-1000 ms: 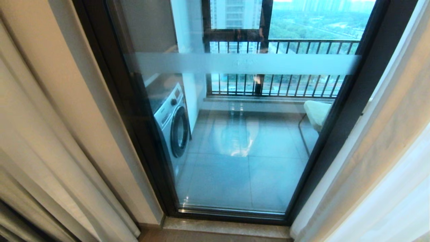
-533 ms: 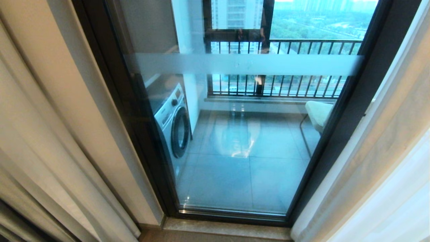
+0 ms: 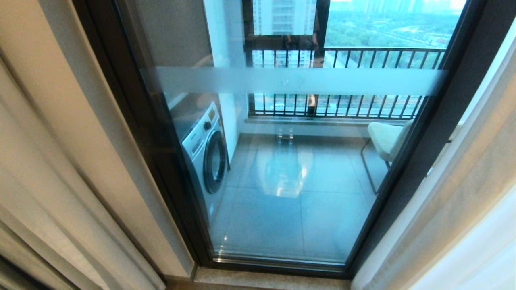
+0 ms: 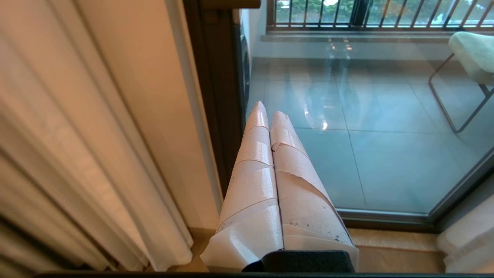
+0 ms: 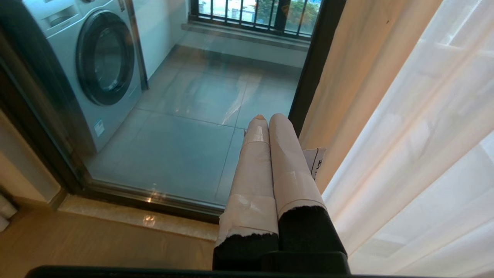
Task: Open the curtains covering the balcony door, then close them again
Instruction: Close the inner curtains on both sides
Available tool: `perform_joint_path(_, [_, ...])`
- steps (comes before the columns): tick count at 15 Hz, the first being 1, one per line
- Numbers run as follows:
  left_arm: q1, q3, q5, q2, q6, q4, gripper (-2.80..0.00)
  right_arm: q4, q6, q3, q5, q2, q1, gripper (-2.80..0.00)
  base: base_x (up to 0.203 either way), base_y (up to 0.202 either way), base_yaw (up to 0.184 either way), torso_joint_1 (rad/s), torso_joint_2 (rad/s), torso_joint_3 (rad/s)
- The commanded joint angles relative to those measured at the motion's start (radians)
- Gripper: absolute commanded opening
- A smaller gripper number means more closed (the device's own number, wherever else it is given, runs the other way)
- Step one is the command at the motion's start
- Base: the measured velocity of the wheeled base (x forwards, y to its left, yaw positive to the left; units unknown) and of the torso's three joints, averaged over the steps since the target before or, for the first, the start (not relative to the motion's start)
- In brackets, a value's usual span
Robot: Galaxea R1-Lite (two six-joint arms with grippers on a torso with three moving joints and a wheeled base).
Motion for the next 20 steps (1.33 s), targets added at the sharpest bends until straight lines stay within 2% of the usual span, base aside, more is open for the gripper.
perform_joint_path(1, [0.0, 0.0, 0.0, 0.0, 0.001, 0.0, -2.8, 0.0, -0.001, 0.0, 0.001, 0.0, 0.0, -2.8, 0.188, 0.0, -0.005, 0.005, 0.0, 0.002])
perform_joint_path(7, [0.0, 0.0, 0.0, 0.0, 0.0, 0.0, -2.8, 0.0, -0.003, 0.0, 0.001, 0.0, 0.0, -2.8, 0.17, 0.0, -0.001, 0.004, 0.0, 0.003])
perform_joint_path(20, [0.0, 0.0, 0.0, 0.0, 0.0, 0.0, -2.8, 0.0, 0.0, 0.0, 0.001, 0.0, 0.0, -2.8, 0.0, 0.0, 0.0, 0.0, 0.0, 0.0])
